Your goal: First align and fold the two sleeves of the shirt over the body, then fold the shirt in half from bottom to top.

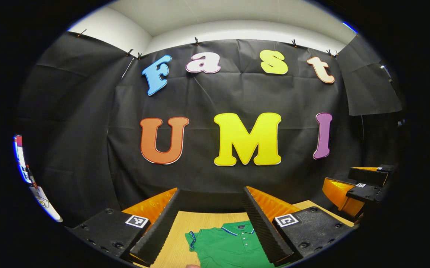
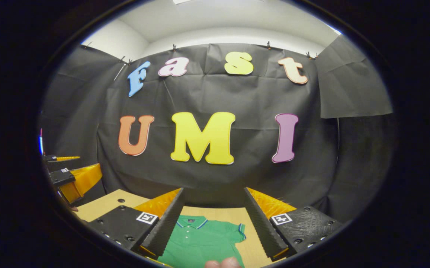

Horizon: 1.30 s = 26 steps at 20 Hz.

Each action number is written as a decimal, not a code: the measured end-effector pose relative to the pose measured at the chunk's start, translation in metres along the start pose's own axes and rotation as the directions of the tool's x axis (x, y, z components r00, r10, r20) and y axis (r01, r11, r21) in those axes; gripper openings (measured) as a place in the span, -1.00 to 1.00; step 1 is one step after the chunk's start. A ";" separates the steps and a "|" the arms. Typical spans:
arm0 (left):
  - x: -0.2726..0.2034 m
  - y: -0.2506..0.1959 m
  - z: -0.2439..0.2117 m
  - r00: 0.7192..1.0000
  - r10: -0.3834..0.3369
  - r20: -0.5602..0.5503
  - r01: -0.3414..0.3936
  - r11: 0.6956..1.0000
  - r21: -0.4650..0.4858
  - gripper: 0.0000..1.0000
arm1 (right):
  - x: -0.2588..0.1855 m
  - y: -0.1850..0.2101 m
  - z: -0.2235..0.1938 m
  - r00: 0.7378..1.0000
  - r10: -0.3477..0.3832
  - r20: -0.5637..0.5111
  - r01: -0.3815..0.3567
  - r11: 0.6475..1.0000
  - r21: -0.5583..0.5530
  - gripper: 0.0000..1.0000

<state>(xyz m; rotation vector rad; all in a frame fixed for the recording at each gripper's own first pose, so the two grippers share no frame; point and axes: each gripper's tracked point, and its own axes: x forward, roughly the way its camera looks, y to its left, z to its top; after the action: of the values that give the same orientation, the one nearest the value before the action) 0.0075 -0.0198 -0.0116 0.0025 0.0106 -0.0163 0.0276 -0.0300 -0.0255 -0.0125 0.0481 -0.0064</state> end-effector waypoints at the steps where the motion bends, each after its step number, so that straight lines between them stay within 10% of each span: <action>1: 0.001 -0.002 -0.003 1.000 -0.004 -0.007 0.004 1.000 0.000 1.00 | 0.001 -0.001 -0.004 1.000 0.004 -0.009 -0.004 1.000 -0.004 0.89; 11: 0.007 -0.003 -0.021 0.999 0.008 -0.038 -0.007 0.999 0.034 1.00 | 0.039 -0.031 -0.111 0.962 0.039 -0.269 -0.046 0.999 -0.018 0.94; 26: 0.046 -0.015 -0.034 0.994 0.056 -0.092 -0.052 0.998 0.044 1.00 | 0.176 -0.107 -0.273 0.835 0.043 -0.548 -0.039 0.999 0.018 0.92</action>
<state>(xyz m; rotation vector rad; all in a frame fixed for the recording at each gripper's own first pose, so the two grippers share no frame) 0.0528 -0.0357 -0.0465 0.0456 0.1034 0.0376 0.1896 -0.1419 -0.3055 -0.0029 0.6289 0.0333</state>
